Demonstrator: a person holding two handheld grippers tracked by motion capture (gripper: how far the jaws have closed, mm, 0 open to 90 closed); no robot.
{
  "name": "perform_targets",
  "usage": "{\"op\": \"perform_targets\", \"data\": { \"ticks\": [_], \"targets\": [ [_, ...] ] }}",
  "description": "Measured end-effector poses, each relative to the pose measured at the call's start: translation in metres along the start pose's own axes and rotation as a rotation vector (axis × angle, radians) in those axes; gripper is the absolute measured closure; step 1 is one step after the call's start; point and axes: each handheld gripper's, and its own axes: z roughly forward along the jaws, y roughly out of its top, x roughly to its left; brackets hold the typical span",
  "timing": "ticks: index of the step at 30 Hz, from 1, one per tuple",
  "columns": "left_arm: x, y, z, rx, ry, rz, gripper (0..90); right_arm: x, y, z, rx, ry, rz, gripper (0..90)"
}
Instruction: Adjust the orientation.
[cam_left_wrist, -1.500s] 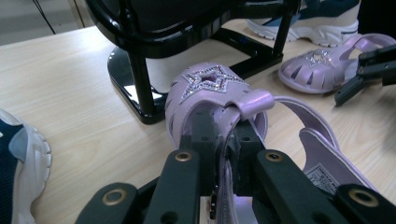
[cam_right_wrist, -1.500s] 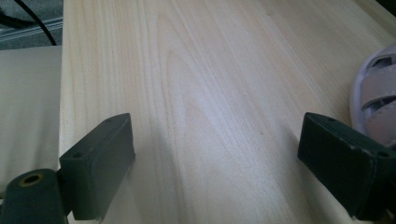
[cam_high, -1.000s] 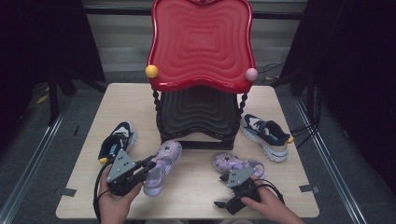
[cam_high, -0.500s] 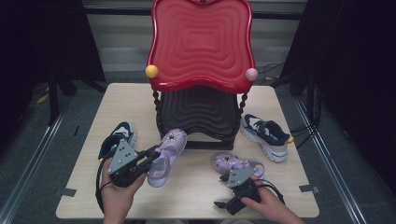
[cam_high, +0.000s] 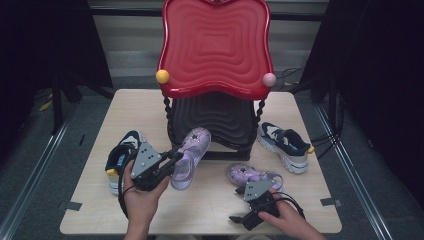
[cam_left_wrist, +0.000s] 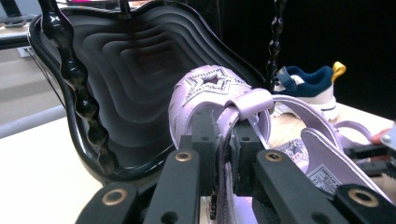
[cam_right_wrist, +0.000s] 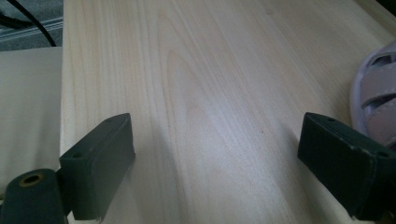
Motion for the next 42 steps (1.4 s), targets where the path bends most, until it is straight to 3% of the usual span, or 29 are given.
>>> {"op": "perform_targets", "data": {
  "ticks": [17,22,28,42],
  "targets": [
    [-0.006,0.008,0.023,-0.044,0.085,-0.012,83.3,0.000,0.000,0.000,0.000,-0.002,0.002,9.9],
    [-0.010,0.008,0.031,-0.068,0.106,-0.053,83.2,0.000,0.000,0.000,0.000,-0.002,0.002,9.9],
    [-0.014,0.009,0.039,-0.085,0.142,-0.024,83.2,0.001,0.000,0.000,0.001,-0.001,0.005,9.9],
    [-0.018,0.014,0.059,-0.110,0.187,-0.062,83.2,0.001,0.000,0.000,0.001,-0.002,0.004,9.9]
  ]
}}
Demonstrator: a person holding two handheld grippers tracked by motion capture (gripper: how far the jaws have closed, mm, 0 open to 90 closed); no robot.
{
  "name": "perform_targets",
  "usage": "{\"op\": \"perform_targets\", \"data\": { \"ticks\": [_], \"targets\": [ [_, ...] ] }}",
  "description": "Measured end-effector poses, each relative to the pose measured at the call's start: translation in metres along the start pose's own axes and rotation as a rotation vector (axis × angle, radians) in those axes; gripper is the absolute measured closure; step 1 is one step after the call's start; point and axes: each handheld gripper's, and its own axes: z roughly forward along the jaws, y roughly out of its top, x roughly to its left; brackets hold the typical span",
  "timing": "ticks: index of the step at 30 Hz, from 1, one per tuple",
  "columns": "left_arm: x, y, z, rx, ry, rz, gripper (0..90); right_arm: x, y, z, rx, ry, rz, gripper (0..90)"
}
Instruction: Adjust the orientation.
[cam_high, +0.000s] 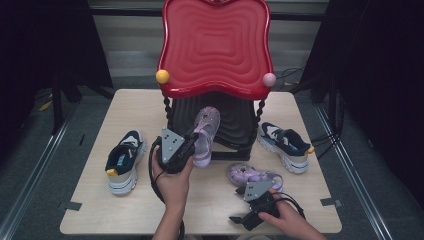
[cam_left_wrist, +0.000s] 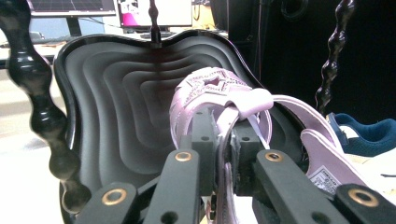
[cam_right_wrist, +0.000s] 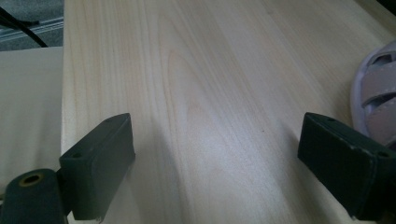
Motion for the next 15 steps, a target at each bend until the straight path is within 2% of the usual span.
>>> {"op": "perform_targets", "data": {
  "ticks": [7,15],
  "targets": [
    [0.000,0.003,0.005,-0.028,0.034,-0.028,83.3,0.000,0.000,0.000,0.000,-0.001,0.000,9.9],
    [-0.001,0.004,0.016,-0.035,0.064,-0.028,83.3,0.000,0.000,0.000,-0.001,0.000,0.001,9.9]
  ]
}}
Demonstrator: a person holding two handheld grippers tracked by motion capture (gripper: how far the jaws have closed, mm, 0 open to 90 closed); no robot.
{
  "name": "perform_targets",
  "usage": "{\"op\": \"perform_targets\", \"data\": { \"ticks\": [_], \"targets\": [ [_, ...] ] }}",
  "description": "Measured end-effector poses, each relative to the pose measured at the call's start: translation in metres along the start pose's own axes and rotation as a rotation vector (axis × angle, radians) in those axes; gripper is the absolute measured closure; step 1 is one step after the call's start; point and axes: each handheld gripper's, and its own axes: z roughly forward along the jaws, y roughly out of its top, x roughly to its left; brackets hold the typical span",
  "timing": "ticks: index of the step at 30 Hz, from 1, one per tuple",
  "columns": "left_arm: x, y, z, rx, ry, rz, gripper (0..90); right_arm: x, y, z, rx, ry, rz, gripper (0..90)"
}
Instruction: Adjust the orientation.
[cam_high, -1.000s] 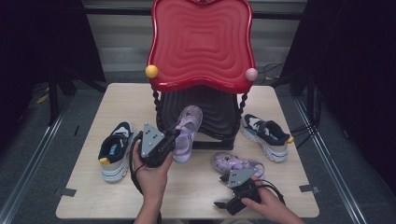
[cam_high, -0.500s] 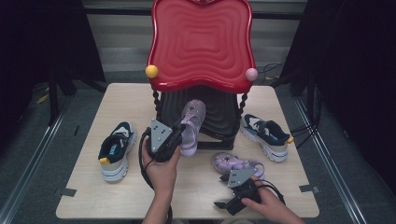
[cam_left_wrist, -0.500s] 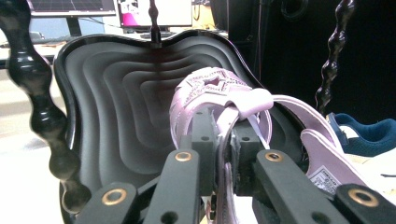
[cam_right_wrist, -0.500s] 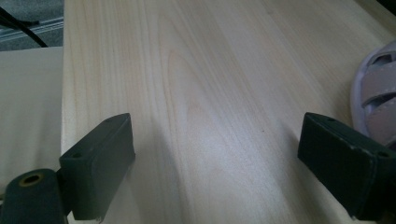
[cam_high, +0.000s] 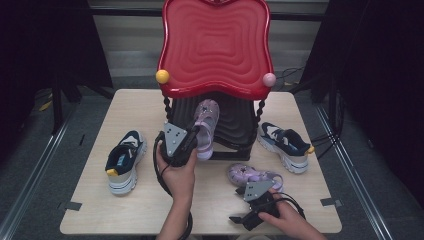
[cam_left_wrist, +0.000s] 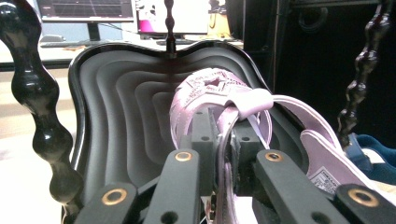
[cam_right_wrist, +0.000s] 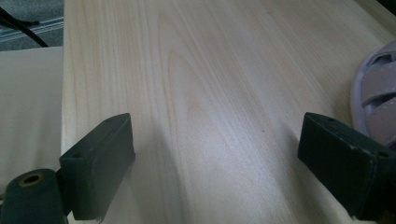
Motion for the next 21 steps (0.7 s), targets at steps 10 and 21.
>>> {"op": "perform_targets", "data": {
  "ticks": [10,21],
  "targets": [
    [-0.003,-0.002,0.013,-0.037,0.032,-0.022,83.3,0.000,0.000,0.000,0.000,-0.001,-0.002,9.9],
    [-0.003,0.004,0.025,-0.063,0.060,-0.017,83.3,0.000,0.000,0.000,0.000,0.001,-0.006,9.9]
  ]
}}
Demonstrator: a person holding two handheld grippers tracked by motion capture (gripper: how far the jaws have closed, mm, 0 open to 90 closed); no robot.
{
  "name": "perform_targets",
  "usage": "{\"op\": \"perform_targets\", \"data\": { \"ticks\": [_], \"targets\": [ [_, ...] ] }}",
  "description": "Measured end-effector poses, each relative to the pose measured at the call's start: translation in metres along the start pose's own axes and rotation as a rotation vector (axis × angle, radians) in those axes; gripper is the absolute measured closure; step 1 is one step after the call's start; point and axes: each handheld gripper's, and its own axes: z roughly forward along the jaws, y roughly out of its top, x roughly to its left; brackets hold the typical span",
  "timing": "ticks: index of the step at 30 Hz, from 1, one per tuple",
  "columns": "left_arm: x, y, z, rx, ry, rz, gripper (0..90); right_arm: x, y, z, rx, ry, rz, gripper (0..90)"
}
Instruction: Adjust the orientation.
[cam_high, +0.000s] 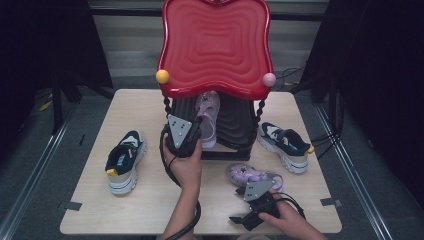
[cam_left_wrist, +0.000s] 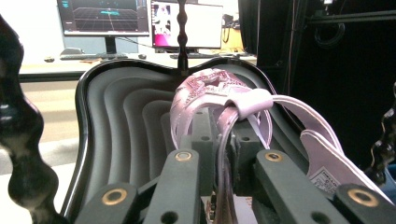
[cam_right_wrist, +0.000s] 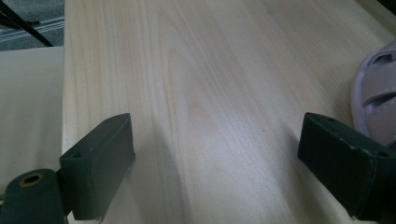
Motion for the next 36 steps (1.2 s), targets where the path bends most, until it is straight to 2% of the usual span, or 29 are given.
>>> {"op": "perform_targets", "data": {
  "ticks": [7,11,19,25,33,34,36],
  "targets": [
    [-0.001,-0.001,0.009,-0.006,0.030,-0.004,83.3,0.000,0.000,0.000,0.000,0.001,-0.001,9.9],
    [0.000,-0.002,0.012,-0.014,0.036,-0.013,83.3,0.000,0.000,0.000,0.001,0.002,-0.001,9.9],
    [-0.002,-0.005,0.022,-0.009,0.052,0.000,83.2,0.000,0.000,0.000,0.001,0.002,-0.001,9.9],
    [-0.001,-0.006,0.028,-0.016,0.071,-0.012,83.2,0.000,0.000,0.000,0.001,0.002,-0.002,9.9],
    [-0.001,-0.009,0.037,-0.020,0.090,-0.002,83.0,0.001,-0.001,-0.001,0.000,0.003,-0.003,9.9],
    [0.000,-0.009,0.037,-0.010,0.087,0.014,83.0,0.001,-0.001,-0.001,0.000,0.003,-0.003,9.9],
    [0.000,-0.010,0.039,-0.010,0.088,0.007,83.0,0.001,-0.001,-0.001,0.000,0.003,-0.003,9.9]
  ]
}}
